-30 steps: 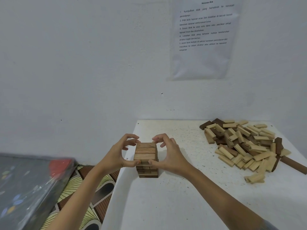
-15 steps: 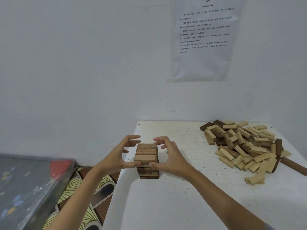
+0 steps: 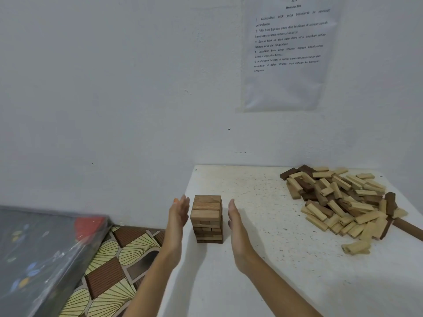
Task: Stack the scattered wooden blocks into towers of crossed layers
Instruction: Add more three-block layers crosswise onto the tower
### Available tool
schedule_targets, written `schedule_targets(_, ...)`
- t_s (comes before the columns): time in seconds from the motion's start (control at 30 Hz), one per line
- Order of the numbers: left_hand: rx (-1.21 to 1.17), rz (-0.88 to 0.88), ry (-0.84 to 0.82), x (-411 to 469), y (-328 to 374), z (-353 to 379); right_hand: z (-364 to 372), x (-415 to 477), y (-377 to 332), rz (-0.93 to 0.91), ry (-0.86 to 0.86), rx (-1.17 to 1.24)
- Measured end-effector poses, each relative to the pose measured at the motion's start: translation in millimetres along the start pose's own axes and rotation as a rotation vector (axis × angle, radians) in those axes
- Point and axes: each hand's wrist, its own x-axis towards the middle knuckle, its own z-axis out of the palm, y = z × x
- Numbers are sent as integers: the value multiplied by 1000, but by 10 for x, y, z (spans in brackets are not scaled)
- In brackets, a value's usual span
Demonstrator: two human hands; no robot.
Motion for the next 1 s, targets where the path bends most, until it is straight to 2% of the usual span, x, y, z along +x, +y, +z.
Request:
schedule_targets(0.17,-74,-29,33,-73,-22,190,155,178,162,10,-10,30)
schedule_targets(0.5,-26,-10,72,-121,106,330,343,328,271,-7,36,52)
schedule_targets(1.0,-2,-33,53,-78,108,291,329,345,254,-74,58,-60)
